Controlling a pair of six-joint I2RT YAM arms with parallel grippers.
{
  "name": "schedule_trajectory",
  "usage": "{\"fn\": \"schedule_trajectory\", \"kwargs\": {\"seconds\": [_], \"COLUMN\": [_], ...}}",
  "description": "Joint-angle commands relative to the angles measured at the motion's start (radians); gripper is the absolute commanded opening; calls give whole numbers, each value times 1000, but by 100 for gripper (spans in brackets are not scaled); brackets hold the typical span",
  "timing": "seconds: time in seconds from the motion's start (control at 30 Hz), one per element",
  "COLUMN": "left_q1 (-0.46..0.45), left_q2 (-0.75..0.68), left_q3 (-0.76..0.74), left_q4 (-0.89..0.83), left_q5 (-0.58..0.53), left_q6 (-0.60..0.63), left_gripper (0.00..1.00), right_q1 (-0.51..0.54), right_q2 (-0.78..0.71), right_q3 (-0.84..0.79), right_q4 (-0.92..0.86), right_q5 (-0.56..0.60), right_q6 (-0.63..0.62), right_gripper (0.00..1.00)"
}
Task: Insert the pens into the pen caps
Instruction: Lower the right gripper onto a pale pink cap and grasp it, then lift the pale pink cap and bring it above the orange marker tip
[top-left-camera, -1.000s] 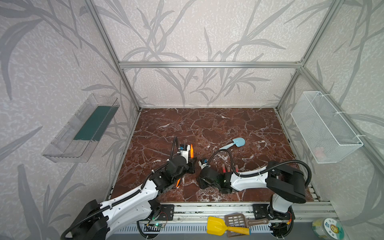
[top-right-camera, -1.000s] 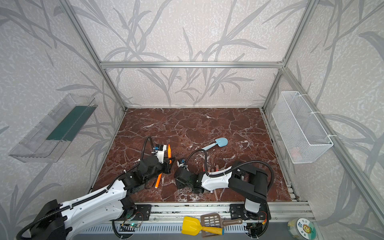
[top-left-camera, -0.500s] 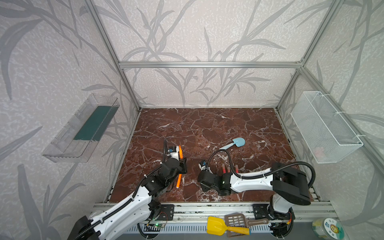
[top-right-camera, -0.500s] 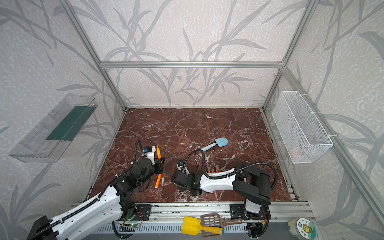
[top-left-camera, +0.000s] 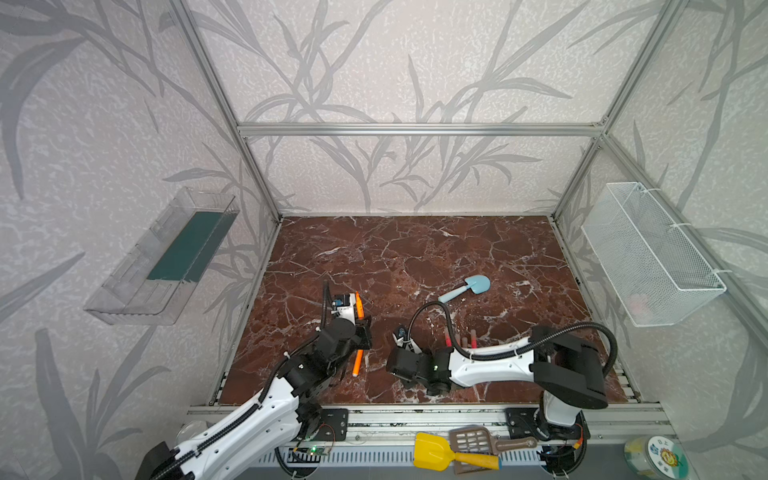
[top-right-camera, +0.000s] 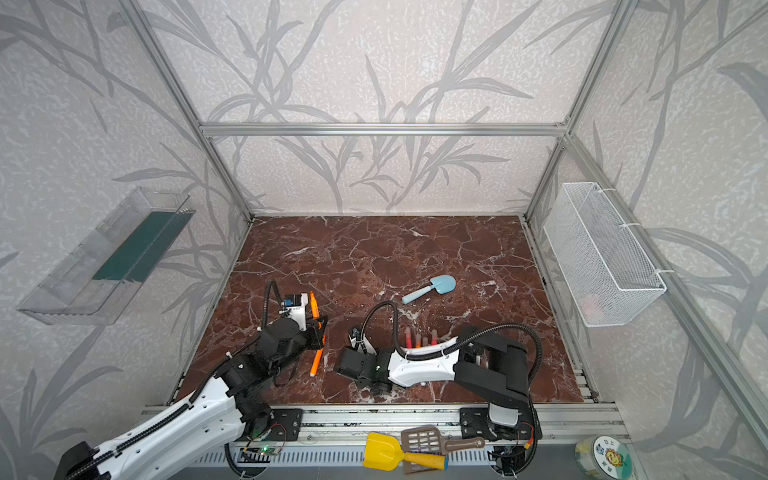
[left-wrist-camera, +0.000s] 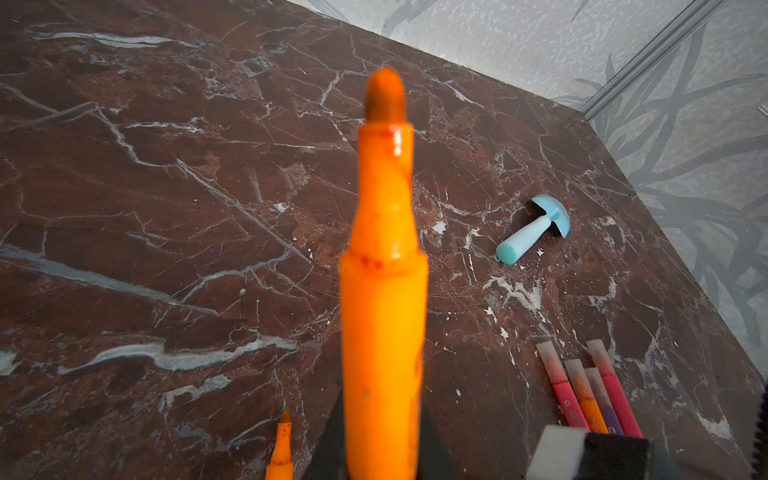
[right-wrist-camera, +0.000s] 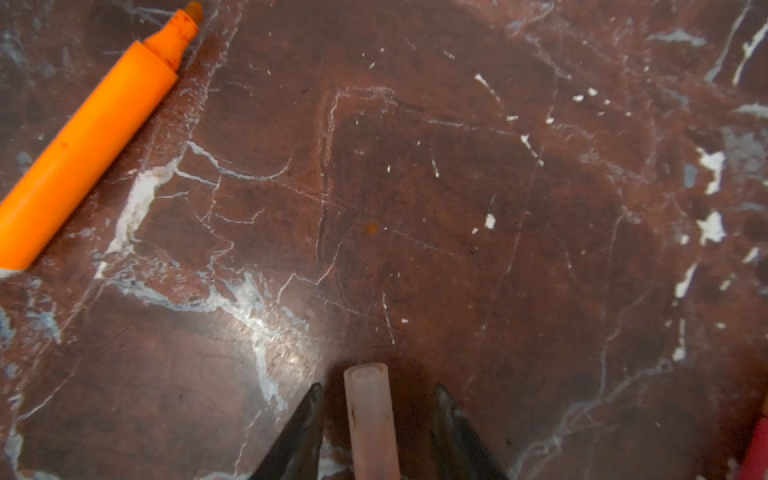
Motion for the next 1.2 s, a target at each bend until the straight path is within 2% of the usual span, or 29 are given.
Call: {"fn": "schedule_trajectory", "kwargs": {"seconds": [0.0,0.33,0.53,0.67,0.83,0.97,1.1,1.17], "left_q1": [4,3,4,5,4,4,-22,-80], "left_q2": [-17,-90,-150,-174,-165,-102,20,90], "left_q3": [-7,-23,-51,-60,-64,-55,-80,-86], "left_q4": [-7,-30,-21,-1,64,148,384,487], "left_q5": [-6,-12,0,53,156,275,409,407], "left_q6": [-16,-19,-19,-2,17,23,-22,-25], "left_gripper": [0,0,0,0,0,0,0,0], "right_q1": [6,6,3,-1,-24,-79,-184,-226], "right_q2": [19,25,13,-51,-210,-377,-568,-642], "right_q3": [21,13,2,-31,-90,-175,-315,-363], "right_q4": [-52,-44,-39,-16,24,112,297,375], "right_q5": [15,13,29,45,75,75,24,1], "right_q6": [1,9,20,20,1,-1,24,32], "right_gripper": [40,27,16,14,12,9,9,9]}}
